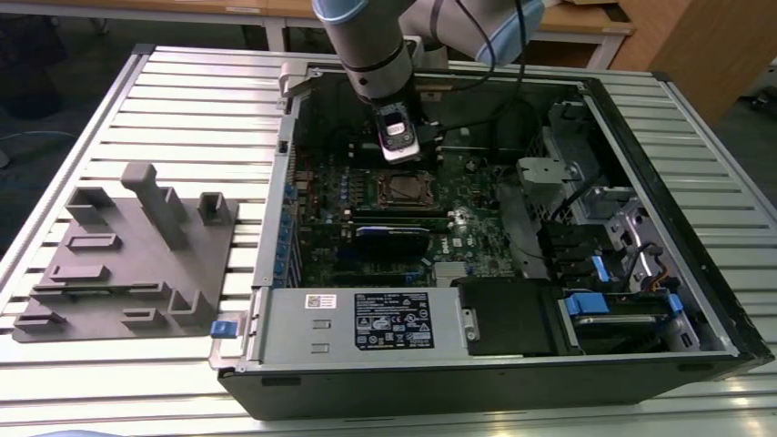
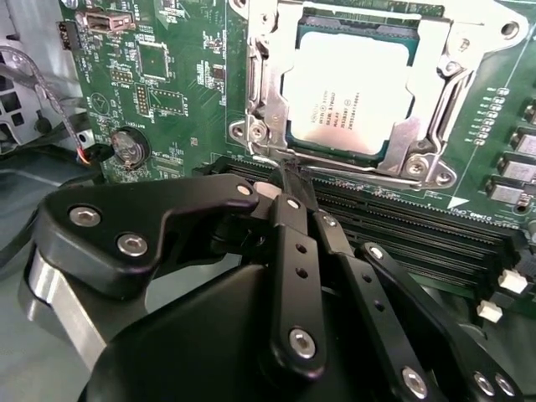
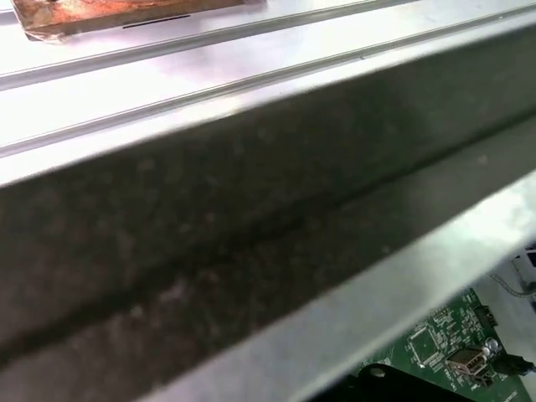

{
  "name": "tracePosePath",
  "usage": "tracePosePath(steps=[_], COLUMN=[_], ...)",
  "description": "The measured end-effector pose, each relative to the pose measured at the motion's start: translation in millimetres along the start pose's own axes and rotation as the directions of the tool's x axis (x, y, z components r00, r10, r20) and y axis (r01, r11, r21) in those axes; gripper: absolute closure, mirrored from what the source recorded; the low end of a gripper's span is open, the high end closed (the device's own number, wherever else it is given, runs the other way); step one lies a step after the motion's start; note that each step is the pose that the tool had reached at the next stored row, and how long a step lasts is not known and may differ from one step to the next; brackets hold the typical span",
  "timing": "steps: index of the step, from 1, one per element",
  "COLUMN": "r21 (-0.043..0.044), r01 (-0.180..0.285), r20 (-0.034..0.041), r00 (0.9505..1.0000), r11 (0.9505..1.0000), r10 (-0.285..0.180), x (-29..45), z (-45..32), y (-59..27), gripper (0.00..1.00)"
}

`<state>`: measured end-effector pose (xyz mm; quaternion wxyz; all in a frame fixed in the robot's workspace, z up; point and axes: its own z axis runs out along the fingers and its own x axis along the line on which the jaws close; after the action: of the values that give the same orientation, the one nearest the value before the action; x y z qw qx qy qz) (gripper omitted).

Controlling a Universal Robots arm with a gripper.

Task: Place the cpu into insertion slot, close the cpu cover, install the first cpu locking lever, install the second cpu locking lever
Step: 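Install the first cpu locking lever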

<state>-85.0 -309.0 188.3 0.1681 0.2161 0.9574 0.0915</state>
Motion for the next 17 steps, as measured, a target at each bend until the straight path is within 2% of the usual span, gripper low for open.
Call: tracePosePath(steps=[4,8,10,13,17], r21=[-0.0056,-0.0087,-0.0132,-0.0258,-0.0295], r01=[0.004,0.007,0.005,0.0,-0.002], r20=[0.0071,0.0097,0.0076,0.0021,0.0009], r00=[1.0,0.9999,1.0,1.0,1.0], r11=[1.0,0.9999,0.9999,0.9997,0.9996], r10=[-0.004,-0.007,-0.005,0.0,0.002], x=[1.2,1.6,1.6,1.6,0.8], z=[1.7,2.5,2.5,2.6,-0.1], y=[-0.8,-1.1,-1.2,-1.1,-0.3], gripper=[0.89,0.89,0.89,0.89,0.89])
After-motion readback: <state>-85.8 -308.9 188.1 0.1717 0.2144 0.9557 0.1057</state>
